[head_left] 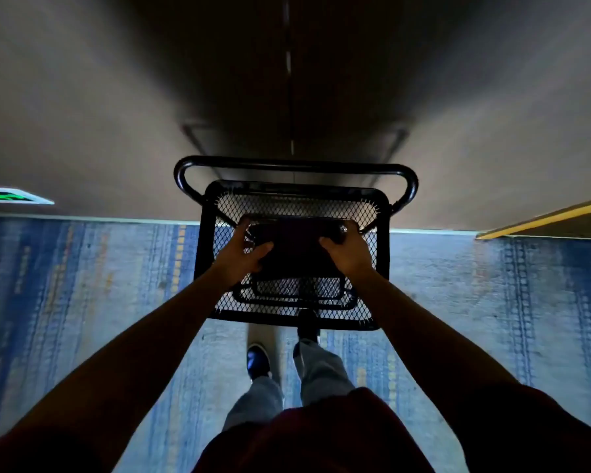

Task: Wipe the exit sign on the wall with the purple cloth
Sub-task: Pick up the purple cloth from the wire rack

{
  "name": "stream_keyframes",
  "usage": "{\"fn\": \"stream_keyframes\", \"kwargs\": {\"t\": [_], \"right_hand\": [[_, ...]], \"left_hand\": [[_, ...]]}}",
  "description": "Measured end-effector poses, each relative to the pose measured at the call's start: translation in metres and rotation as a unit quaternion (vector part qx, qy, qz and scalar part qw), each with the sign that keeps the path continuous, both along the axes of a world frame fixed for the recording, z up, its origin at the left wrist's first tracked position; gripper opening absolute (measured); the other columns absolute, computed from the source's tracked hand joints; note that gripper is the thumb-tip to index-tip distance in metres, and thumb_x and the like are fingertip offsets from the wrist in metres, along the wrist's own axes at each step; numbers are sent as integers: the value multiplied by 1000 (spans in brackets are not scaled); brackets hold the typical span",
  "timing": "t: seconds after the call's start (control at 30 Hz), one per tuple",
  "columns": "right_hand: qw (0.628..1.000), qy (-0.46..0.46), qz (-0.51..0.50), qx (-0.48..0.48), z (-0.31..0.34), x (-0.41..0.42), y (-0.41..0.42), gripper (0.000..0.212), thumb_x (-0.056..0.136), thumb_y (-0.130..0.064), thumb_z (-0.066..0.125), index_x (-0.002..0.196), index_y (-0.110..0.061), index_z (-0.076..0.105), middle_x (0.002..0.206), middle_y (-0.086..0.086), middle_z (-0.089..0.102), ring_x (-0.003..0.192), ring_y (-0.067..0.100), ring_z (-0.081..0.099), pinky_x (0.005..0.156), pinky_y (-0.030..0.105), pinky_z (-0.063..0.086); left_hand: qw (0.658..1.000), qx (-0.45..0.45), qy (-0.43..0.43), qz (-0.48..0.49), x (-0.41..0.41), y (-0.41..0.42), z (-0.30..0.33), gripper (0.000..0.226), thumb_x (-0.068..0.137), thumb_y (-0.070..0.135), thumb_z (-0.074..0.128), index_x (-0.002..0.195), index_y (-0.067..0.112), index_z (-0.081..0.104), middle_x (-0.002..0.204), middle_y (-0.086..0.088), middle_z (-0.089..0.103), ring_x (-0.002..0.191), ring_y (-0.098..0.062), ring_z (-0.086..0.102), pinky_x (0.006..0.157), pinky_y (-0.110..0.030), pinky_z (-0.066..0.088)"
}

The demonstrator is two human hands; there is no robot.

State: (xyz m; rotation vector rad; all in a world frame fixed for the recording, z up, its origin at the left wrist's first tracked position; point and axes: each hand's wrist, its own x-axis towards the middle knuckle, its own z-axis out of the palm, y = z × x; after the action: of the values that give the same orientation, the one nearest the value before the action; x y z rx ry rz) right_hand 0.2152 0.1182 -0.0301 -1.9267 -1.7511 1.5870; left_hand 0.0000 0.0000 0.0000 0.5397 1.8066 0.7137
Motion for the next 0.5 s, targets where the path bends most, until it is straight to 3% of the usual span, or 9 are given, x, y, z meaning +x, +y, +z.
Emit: {"fn": "stream_keyframes", "kwargs": {"t": [0.1, 0.2, 0.3, 0.37, 0.5], "right_hand": [[999, -30, -26, 21, -1, -4, 4, 76, 93, -37, 77, 154, -15, 38, 140, 15, 66, 125, 37, 66, 107, 51, 53], [999, -44, -21, 8, -4, -5, 3, 77, 91, -41, 78, 152, -13, 40, 139, 14, 66, 121, 36, 68, 104, 51, 56], [999, -38, 2, 9, -6, -6, -1, 80, 90, -47, 77, 151, -13, 39, 138, 13, 67, 121, 35, 68, 102, 44, 55], [998, -42, 44, 33, -7, -5, -6, 78, 89, -52, 76, 150, -17, 40, 135, 10, 68, 121, 33, 68, 96, 39, 52], [986, -76, 134, 60, -12, -6, -10, 72, 94, -36, 74, 156, -27, 38, 138, 15, 64, 124, 35, 65, 101, 45, 53]], "left_hand": [[999, -9, -42, 10, 0, 1, -3, 84, 93, 28, 73, 161, 33, 23, 138, -19, 61, 117, -37, 68, 98, -50, 57], [999, -26, -38, -10, 4, -1, -5, 83, 92, 33, 74, 160, 34, 26, 137, -11, 64, 110, -24, 71, 86, -33, 62], [998, -41, -3, -52, 11, 4, -11, 82, 92, 36, 73, 160, 28, 28, 146, -8, 58, 127, -28, 62, 101, -43, 56], [994, -52, 28, -97, 18, 5, -15, 82, 92, 36, 74, 160, 24, 29, 152, -8, 52, 135, -28, 55, 107, -42, 51], [988, -60, 42, -133, 17, 1, -18, 86, 89, 33, 78, 159, 23, 30, 155, -7, 48, 136, -28, 54, 112, -43, 45]]}}
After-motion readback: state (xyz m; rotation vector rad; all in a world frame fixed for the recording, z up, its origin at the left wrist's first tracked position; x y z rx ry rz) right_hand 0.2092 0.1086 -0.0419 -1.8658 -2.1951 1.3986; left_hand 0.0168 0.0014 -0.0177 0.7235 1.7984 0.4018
